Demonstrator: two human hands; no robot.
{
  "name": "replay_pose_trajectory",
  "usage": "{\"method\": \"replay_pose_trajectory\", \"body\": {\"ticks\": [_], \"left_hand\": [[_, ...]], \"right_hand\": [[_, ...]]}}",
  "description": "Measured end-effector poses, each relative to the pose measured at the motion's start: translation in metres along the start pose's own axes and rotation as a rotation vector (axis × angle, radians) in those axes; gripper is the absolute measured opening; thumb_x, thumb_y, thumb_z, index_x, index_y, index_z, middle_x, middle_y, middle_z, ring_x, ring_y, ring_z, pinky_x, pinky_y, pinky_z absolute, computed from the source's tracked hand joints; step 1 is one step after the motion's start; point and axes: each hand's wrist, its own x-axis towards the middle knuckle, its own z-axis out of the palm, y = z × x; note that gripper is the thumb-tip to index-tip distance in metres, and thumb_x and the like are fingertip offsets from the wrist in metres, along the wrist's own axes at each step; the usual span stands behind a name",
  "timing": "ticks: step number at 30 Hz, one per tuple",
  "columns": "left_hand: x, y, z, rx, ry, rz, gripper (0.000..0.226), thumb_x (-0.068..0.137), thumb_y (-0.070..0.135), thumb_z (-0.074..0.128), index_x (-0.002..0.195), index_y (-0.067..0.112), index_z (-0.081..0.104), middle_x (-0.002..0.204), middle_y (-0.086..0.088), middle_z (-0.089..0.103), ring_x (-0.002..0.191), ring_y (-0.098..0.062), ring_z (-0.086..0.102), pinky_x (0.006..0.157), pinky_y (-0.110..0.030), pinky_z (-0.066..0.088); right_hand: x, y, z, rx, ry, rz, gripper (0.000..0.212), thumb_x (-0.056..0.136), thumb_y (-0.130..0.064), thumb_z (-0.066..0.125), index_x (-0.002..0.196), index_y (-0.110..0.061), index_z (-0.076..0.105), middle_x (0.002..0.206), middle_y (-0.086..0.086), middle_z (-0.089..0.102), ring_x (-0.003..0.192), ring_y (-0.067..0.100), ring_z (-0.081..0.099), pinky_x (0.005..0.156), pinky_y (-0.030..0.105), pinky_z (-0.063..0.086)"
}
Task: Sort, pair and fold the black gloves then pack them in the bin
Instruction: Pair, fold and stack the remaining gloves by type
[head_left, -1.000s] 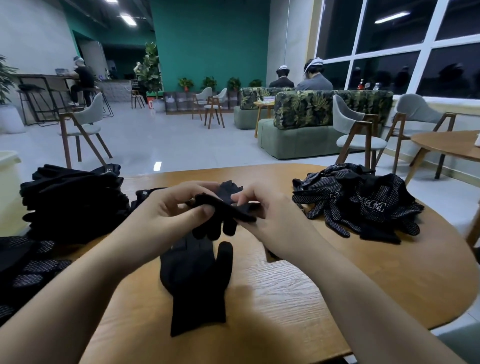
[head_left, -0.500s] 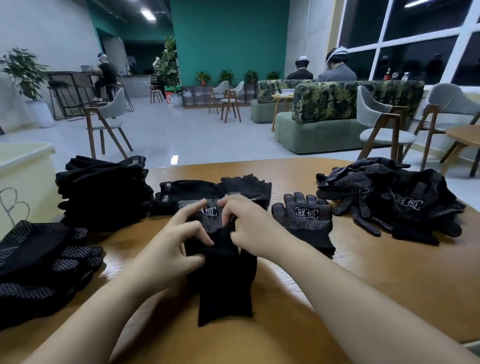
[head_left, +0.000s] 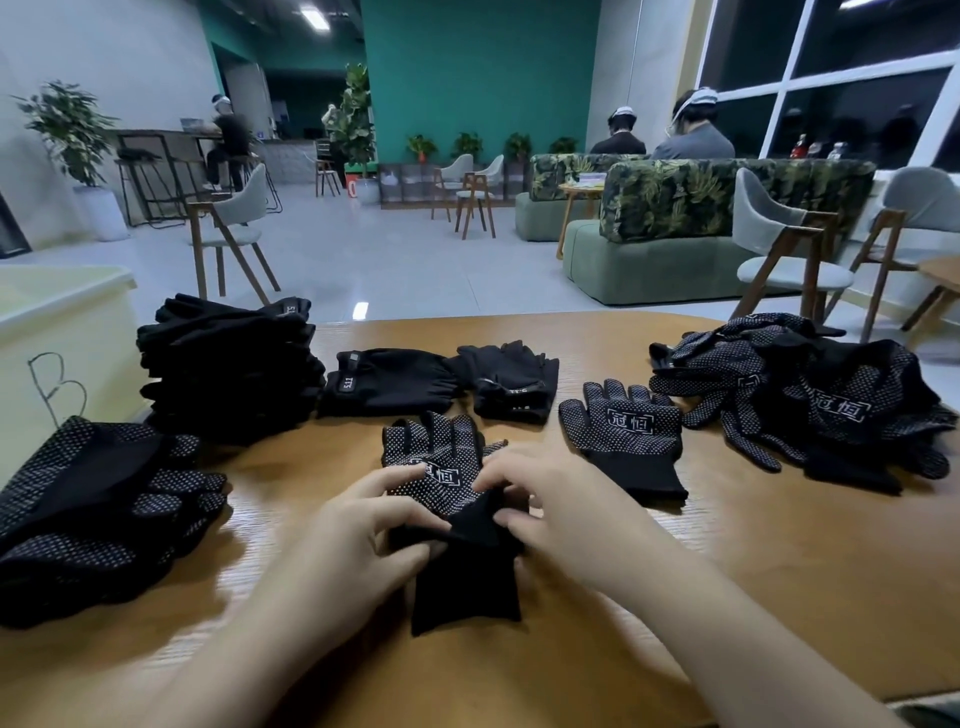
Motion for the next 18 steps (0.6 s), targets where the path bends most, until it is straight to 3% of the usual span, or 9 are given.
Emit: {"method": "replay_pose_trajectory", "body": {"ticks": [4,6,9,13,15,18], "left_hand": [[-0.005,0.006,0.003,-0.004,0.057,-0.025,0.032,0.078,0.032,0.074,0.090,0.060,0.064,0.117,0.036,0.051,0.111,0.019,0.045,0.087,0.000,0.030],[-0.005,0.009,0.004,-0.040,0.082,-0.040,0.021,0.075,0.051,0.066,0.093,0.060,0.064,0.113,0.034,0.056,0.110,0.015,0.049,0.092,-0.008,0.036],[-0.005,0.011,0.005,-0.113,0.114,-0.039,0.034,0.068,0.063,0.050,0.097,0.055,0.066,0.111,0.031,0.058,0.110,0.009,0.053,0.094,-0.018,0.042],[-0.007,0.019,0.008,-0.266,0.096,-0.016,0.022,0.079,0.041,0.057,0.094,0.039,0.073,0.104,0.021,0.064,0.103,0.003,0.059,0.089,-0.010,0.043],[-0.010,0.019,0.008,-0.313,0.075,-0.030,0.023,0.079,0.031,0.057,0.096,0.041,0.069,0.102,0.017,0.062,0.099,-0.002,0.062,0.086,-0.013,0.046],[-0.014,0.015,0.007,-0.191,0.081,-0.007,0.021,0.074,0.031,0.062,0.092,0.041,0.066,0.102,0.015,0.057,0.086,-0.012,0.062,0.078,-0.021,0.049]], "right_hand": [[-0.021,-0.003,0.002,0.099,-0.004,0.052,0.036,0.085,-0.013,0.066,0.113,-0.035,0.059,0.116,-0.025,0.050,0.092,-0.001,0.052,0.078,0.009,0.040],[-0.026,-0.005,0.004,0.142,0.009,0.068,0.042,0.084,-0.016,0.068,0.118,-0.036,0.056,0.108,-0.035,0.046,0.094,-0.003,0.049,0.079,0.008,0.039],[-0.027,-0.004,0.011,0.165,0.073,0.092,0.045,0.083,-0.020,0.070,0.122,-0.036,0.053,0.092,-0.045,0.039,0.094,-0.015,0.042,0.081,0.003,0.035],[-0.020,0.002,0.016,0.218,0.194,0.069,0.025,0.082,-0.005,0.068,0.100,-0.023,0.068,0.102,-0.020,0.056,0.080,0.005,0.053,0.073,0.009,0.040],[-0.019,0.005,0.018,0.259,0.176,0.085,0.022,0.082,-0.001,0.065,0.093,-0.020,0.069,0.101,-0.009,0.063,0.085,0.006,0.058,0.074,0.013,0.047],[-0.021,0.005,0.019,0.309,0.201,0.064,0.019,0.082,0.001,0.063,0.089,-0.014,0.069,0.101,-0.004,0.066,0.097,0.003,0.060,0.085,0.015,0.049]]}}
